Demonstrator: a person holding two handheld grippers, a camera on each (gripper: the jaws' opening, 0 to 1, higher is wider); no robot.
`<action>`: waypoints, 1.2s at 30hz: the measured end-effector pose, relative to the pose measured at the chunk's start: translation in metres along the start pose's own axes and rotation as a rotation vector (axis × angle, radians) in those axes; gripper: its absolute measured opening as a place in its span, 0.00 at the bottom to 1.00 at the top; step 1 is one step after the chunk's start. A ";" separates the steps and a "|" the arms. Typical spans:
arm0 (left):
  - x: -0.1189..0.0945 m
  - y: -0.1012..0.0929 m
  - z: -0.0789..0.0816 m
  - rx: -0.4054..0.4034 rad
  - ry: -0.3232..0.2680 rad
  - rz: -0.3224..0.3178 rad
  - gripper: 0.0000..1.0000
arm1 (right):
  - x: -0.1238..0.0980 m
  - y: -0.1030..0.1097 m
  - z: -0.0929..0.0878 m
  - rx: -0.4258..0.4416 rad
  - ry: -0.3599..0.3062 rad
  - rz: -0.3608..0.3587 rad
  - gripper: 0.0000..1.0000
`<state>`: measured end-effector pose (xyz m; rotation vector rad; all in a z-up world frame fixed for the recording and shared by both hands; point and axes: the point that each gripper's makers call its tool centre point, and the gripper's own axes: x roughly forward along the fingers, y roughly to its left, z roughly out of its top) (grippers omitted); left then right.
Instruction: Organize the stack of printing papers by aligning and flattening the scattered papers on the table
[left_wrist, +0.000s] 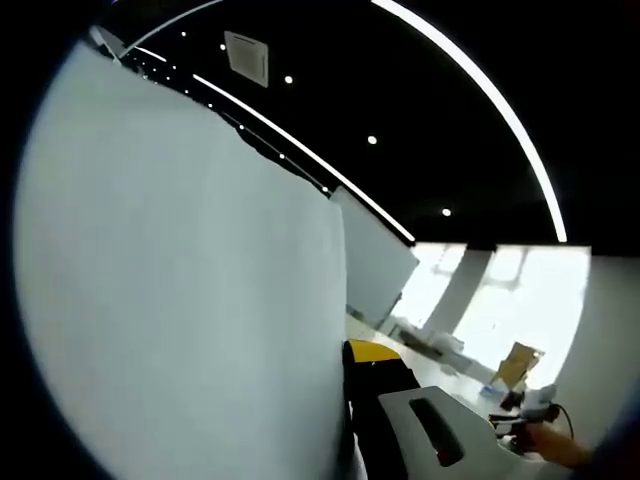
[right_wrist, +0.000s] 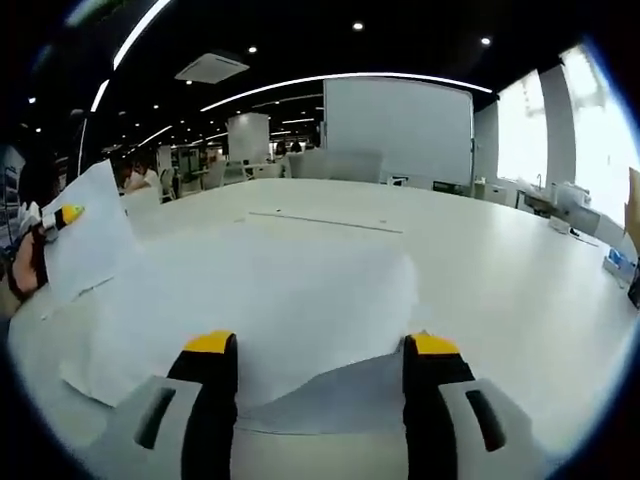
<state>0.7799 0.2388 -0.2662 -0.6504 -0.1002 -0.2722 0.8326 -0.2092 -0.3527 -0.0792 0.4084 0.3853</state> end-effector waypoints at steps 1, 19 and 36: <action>0.000 0.000 0.000 0.000 0.000 0.000 0.06 | 0.000 0.002 0.000 -0.002 0.000 0.007 0.57; 0.000 0.000 -0.001 0.010 0.004 0.002 0.06 | -0.008 0.035 -0.001 -0.035 -0.003 0.087 0.33; 0.001 -0.001 -0.002 0.019 0.008 0.003 0.06 | -0.012 0.041 0.000 -0.078 0.010 0.083 0.14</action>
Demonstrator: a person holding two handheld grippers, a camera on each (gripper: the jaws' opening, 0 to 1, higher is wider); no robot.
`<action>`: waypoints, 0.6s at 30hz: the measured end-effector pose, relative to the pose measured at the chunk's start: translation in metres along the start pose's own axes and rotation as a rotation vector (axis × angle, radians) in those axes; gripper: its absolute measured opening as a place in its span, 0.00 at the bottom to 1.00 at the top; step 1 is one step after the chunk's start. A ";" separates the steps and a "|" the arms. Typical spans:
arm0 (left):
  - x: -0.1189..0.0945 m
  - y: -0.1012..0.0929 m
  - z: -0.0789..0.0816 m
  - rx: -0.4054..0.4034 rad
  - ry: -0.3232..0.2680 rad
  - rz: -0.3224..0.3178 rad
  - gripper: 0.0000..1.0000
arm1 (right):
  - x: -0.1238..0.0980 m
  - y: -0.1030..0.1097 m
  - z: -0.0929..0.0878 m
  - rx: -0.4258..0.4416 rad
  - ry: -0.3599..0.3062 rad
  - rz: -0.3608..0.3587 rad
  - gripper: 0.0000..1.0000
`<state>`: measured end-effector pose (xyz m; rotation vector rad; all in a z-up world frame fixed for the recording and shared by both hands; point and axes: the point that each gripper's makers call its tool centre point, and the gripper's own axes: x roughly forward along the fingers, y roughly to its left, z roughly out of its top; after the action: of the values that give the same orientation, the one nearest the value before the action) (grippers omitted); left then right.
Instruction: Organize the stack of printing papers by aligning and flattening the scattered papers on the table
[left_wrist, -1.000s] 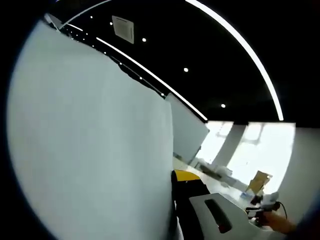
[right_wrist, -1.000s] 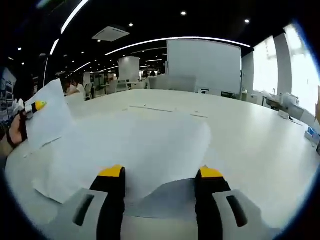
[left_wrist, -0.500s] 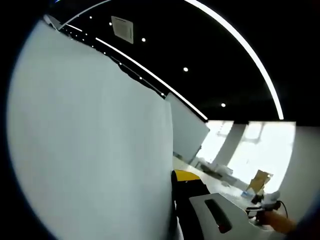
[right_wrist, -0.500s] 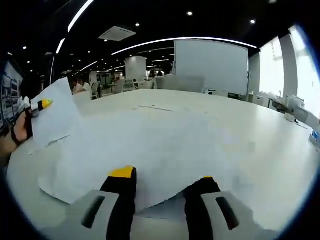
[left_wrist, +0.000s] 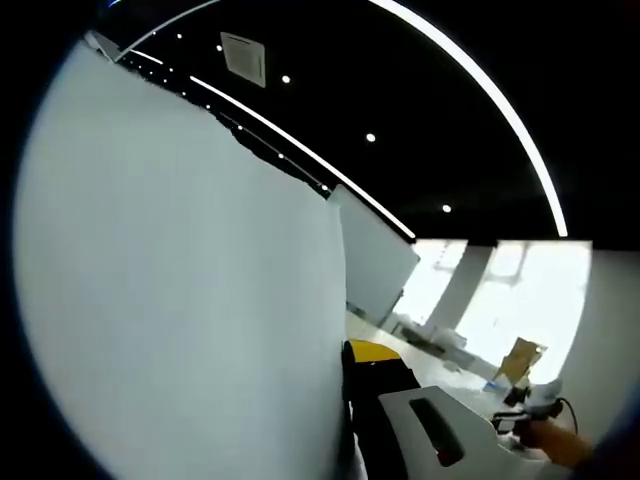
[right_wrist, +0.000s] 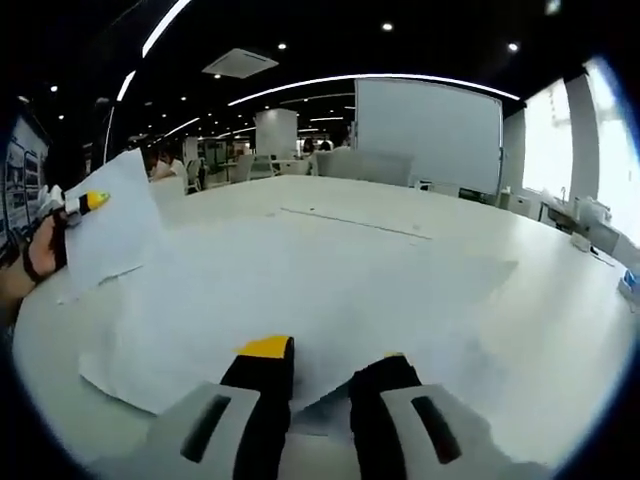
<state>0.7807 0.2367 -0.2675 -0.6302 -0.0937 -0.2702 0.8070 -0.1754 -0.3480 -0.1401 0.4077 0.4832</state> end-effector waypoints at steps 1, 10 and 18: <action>0.000 0.000 0.000 0.000 0.001 -0.001 0.07 | -0.001 -0.002 0.000 -0.029 0.005 -0.019 0.10; 0.000 0.000 0.000 -0.001 0.002 -0.002 0.07 | -0.002 -0.016 0.008 -0.033 -0.014 -0.049 0.01; 0.000 -0.001 0.000 0.000 0.002 -0.002 0.07 | -0.008 -0.020 0.023 -0.033 -0.082 -0.068 0.00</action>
<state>0.7807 0.2360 -0.2672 -0.6299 -0.0919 -0.2728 0.8176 -0.1911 -0.3226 -0.1648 0.3136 0.4277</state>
